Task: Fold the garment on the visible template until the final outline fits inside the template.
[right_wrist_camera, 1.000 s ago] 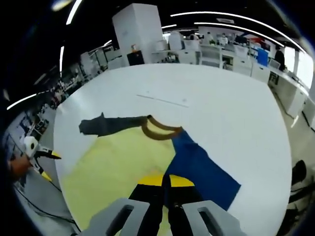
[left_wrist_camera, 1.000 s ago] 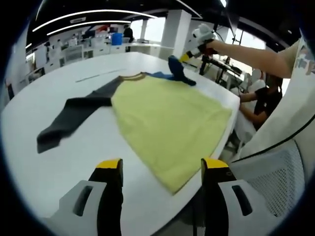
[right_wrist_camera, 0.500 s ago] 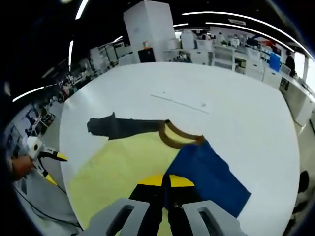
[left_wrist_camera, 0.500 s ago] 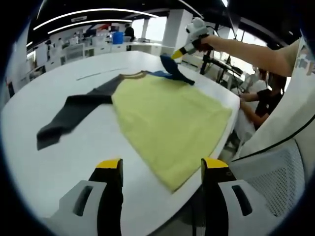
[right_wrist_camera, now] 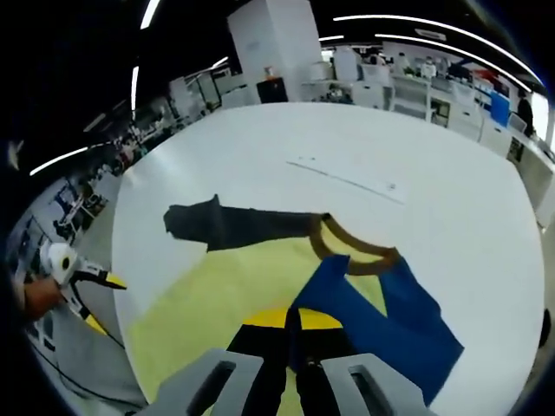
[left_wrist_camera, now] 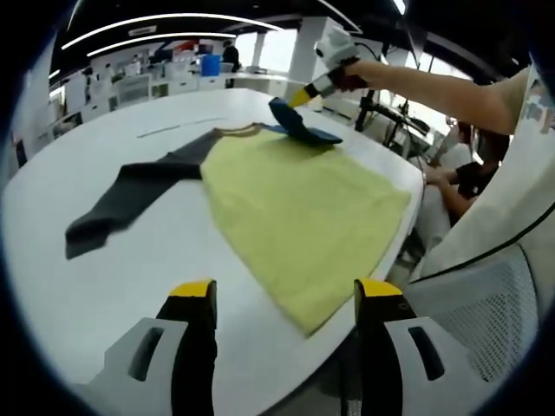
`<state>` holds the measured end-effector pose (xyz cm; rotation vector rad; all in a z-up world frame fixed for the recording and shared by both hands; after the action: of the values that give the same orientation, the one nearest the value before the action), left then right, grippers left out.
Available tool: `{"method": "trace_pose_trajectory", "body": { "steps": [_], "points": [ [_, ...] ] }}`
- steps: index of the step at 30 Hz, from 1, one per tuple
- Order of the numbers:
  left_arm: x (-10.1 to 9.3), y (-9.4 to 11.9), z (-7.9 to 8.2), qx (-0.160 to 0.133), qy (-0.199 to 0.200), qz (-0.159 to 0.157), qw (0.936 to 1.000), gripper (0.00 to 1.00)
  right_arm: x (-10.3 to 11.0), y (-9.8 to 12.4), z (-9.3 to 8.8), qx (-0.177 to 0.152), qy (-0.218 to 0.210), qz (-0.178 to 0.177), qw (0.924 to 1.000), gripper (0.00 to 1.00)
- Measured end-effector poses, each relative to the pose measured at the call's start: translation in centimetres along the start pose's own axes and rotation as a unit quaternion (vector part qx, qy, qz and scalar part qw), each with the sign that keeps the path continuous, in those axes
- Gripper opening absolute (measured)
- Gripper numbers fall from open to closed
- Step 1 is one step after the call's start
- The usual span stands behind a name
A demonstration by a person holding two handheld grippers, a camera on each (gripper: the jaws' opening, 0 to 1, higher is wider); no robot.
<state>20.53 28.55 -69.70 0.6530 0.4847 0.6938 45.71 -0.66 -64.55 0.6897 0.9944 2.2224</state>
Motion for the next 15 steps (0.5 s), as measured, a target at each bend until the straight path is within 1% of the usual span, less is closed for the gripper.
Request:
{"method": "trace_pose_trajectory", "body": {
  "steps": [15],
  "points": [
    [0.5,0.2,-0.1,0.0,0.006,0.005,1.0,0.61,3.2,-3.6,1.9,0.001,0.003,0.036,0.9994,0.0]
  ]
}}
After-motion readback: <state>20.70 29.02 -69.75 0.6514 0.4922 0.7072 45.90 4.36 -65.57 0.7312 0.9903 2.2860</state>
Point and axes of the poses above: the point that each gripper's makers call its tool centre point, and the gripper's own axes: y roughly backward along the fingers, x roughly to its left, z roughly out of its top, the point moved 8 cm from there along y, roughly backward along the fingers, and after that the axes turned 5 degrees about x, right-handed, at the moved point
